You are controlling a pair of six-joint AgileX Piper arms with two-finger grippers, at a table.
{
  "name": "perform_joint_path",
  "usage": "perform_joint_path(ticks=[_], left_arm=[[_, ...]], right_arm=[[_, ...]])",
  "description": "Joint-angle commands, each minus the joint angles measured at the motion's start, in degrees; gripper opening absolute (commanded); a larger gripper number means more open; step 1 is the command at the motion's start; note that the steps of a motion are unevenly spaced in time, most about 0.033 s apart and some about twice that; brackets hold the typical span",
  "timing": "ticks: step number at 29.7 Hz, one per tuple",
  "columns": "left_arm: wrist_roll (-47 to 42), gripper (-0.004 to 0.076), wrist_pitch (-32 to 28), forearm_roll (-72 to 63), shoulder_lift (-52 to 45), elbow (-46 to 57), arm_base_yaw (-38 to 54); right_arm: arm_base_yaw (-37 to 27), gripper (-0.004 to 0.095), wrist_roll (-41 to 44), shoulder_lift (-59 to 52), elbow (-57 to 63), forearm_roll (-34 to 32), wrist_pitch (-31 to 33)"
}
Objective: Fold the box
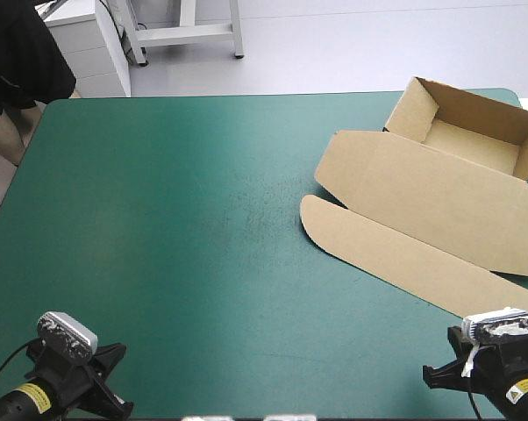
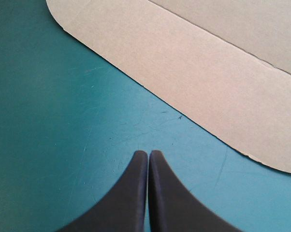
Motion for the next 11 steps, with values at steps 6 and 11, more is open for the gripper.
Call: perform_joint_path(ticks=[6,11], left_arm=[[-0.5,-0.0008,-2.7,-1.2,0.5,-1.5,-0.4],[-0.5,-0.0008,-2.6,-1.2,0.5,-1.5,-0.4]], right_arm=[[0.0,-0.0005,-0.6,-0.1,-1.4,1.1,-3.5],[0.0,-0.0005,-0.4,-0.1,-1.4,1.1,-3.5]])
